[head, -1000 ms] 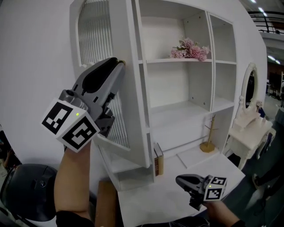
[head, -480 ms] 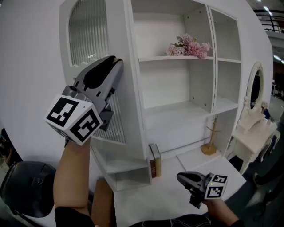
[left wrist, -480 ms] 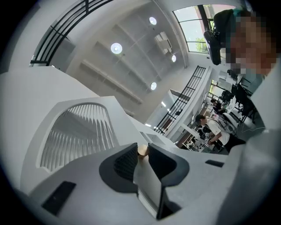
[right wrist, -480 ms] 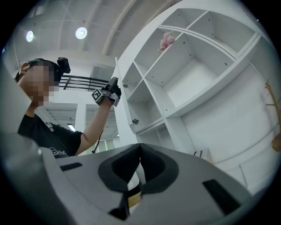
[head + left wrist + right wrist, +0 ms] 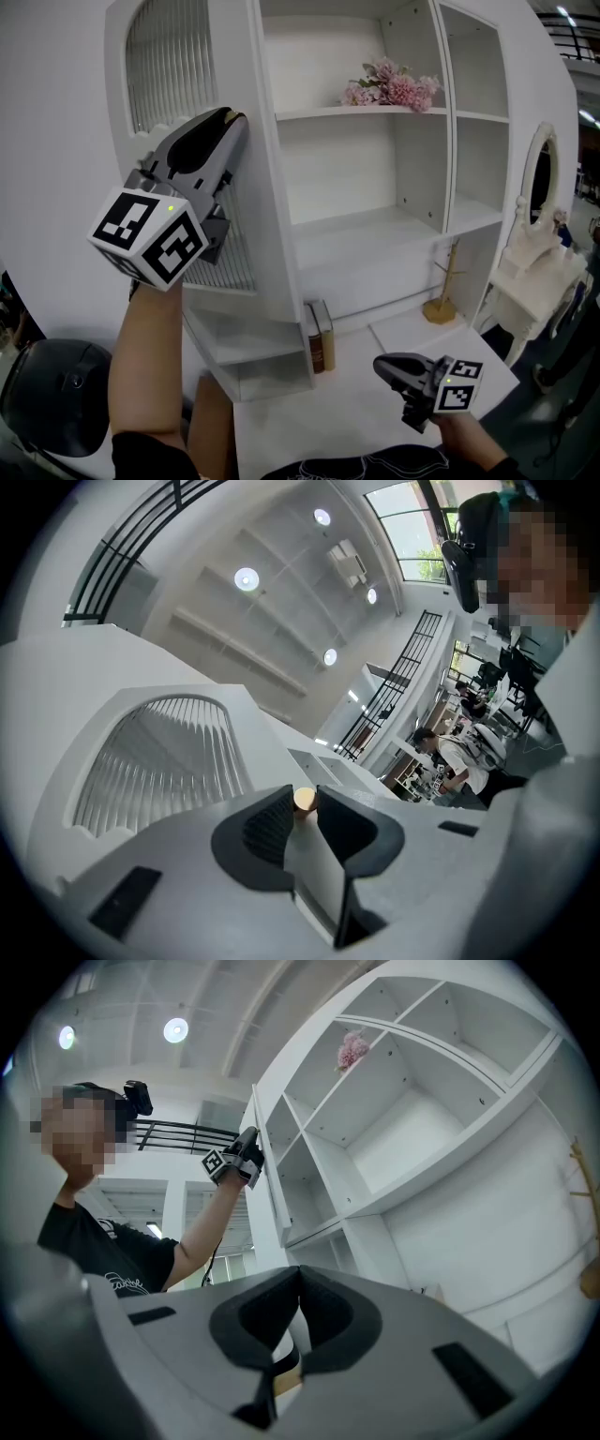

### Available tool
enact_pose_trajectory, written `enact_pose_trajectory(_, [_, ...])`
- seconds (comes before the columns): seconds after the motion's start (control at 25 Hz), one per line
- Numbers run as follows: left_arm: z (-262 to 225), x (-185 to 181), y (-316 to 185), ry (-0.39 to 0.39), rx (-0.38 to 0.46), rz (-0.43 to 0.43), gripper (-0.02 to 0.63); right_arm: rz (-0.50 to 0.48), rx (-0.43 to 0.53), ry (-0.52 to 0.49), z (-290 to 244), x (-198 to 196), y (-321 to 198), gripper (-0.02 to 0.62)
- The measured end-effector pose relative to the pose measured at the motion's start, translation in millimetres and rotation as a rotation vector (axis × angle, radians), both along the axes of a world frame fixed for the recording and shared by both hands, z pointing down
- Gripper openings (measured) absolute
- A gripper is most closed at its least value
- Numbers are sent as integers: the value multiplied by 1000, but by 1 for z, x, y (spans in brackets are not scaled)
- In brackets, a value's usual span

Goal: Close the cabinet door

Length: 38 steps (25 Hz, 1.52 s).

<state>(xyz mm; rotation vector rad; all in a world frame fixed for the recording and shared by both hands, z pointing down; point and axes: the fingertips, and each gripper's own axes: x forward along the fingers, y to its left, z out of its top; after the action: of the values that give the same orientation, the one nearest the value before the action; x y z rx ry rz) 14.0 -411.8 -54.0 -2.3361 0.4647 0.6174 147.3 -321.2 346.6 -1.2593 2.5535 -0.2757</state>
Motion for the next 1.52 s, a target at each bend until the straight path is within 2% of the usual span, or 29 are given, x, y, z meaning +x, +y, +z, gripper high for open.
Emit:
enact_pose_trajectory(0.4, [-1, 18, -21, 24, -30, -9, 80, -5, -15, -8, 6, 27, -9, 7])
enact_pose_trajectory(1.52, [2, 52, -77, 42, 11, -286, 80, -68, -46, -49, 30, 73, -43, 6])
